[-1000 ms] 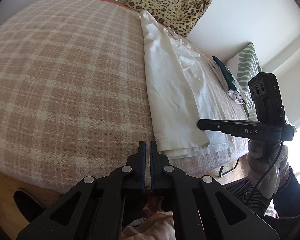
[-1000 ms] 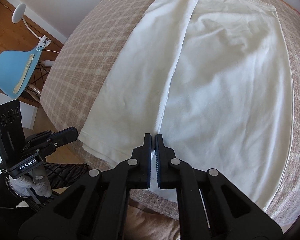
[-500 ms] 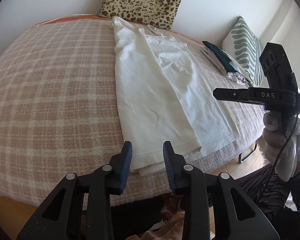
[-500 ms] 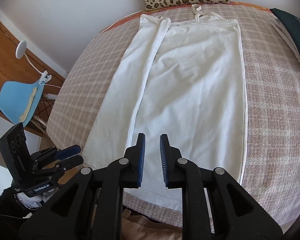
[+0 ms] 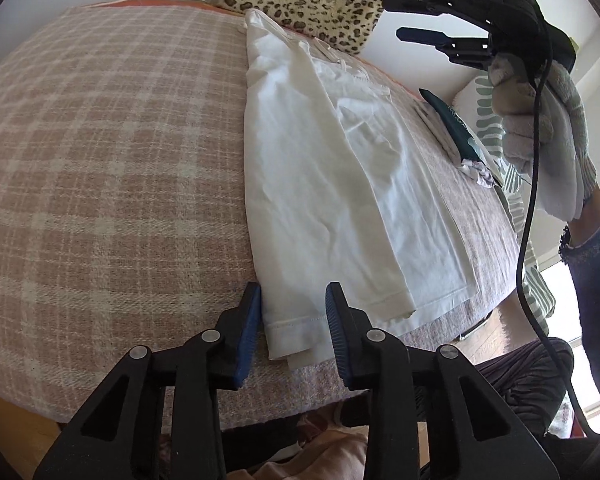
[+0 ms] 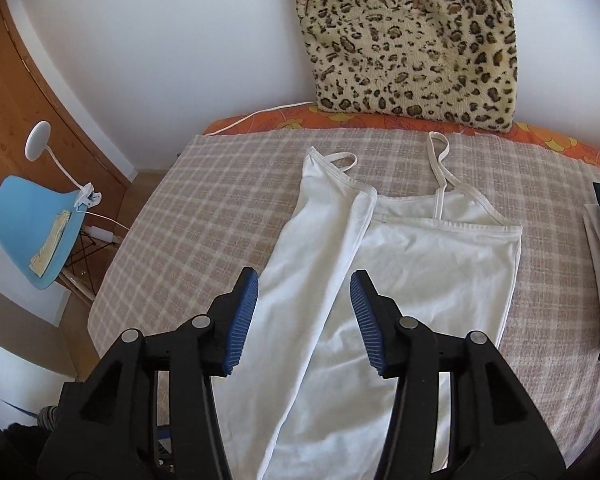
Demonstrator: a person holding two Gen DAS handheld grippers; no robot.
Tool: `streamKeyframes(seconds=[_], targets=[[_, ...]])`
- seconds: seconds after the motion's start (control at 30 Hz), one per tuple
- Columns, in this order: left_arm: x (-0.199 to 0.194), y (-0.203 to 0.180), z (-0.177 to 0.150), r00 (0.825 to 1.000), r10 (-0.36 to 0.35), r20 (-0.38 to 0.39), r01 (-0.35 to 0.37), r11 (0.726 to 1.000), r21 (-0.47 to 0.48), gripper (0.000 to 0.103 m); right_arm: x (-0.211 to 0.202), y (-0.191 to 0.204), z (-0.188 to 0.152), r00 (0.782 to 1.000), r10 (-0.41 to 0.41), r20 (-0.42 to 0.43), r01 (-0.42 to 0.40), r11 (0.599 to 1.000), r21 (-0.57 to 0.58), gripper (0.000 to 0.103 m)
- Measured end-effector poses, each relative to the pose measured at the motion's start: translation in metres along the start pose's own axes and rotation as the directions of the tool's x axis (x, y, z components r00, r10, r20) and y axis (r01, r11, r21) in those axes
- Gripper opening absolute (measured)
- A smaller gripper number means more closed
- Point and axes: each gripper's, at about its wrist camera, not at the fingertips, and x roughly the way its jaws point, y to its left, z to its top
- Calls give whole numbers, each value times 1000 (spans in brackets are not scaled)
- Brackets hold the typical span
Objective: Fold small clothes
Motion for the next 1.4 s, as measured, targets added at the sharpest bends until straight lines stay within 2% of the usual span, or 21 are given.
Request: streamKeyframes(seconds=[0.13,0.33,0.47,0.57,0.6,0.67,0.73,0.77,0.87,0.97,1.03,1.07,1.13,1.2,1.23,1.3,1.33,1.37,1.4], targets=[[3,1,4,1000,-1,0,1,1000,0,13,44,16,40,998,7,-63,-8,1000,-9,51],[2,4,2,1000,-3,6,4,1000,-3,8,127,36,80,975,-155,-160,141,985,-94,51],[2,4,1,1000,-2,9,2,1000,12,6,177,38,96,946,-262,-191,241,962,-130,51],[1,7,1,1000,-8,9,8,1000,14,5,205,40,103,913,-354,-205,319,930,-183,50],[0,7,0,1000,-9,10,9,1000,17,4,212,40,104,898,-390,-207,348,914,-210,49],[0,8,0,1000,-8,10,8,1000,24,4,225,40,106,871,-439,-221,385,889,-250,38],[-1,7,-1,1000,-7,11,6,1000,29,4,231,37,107,859,-453,-238,395,883,-252,28],[-1,8,-1,1000,-8,12,7,1000,30,4,233,35,107,859,-450,-242,394,885,-246,20],[-4,8,-4,1000,-11,14,10,999,35,2,232,35,107,862,-453,-227,400,884,-242,6],[-9,7,-14,999,4,32,-7,997,78,2,223,27,116,878,-443,-181,419,895,-156,3],[-11,9,-17,999,0,40,-4,996,86,2,221,18,122,901,-385,-202,375,923,-89,3],[-12,10,-17,999,0,40,-3,997,81,2,225,17,122,905,-361,-224,349,933,-91,3],[-13,12,-16,999,2,38,-4,998,69,2,228,18,120,894,-390,-220,371,920,-122,3],[-12,12,-13,1000,3,28,-4,998,59,2,229,16,119,898,-379,-222,363,925,-111,3],[-13,11,-12,999,16,28,-18,998,56,3,230,14,119,901,-364,-235,351,931,-96,8],[-15,10,-9,998,43,35,-45,998,41,6,222,14,120,917,-323,-235,315,946,-72,25],[-18,11,-8,997,60,40,-62,997,36,10,213,16,120,925,-311,-219,302,951,-70,38],[-21,11,-7,996,75,49,-77,996,35,12,203,18,121,933,-303,-196,293,953,-77,46],[-25,11,-6,994,88,70,-91,995,33,12,189,21,122,939,-301,-169,290,953,-85,47]])
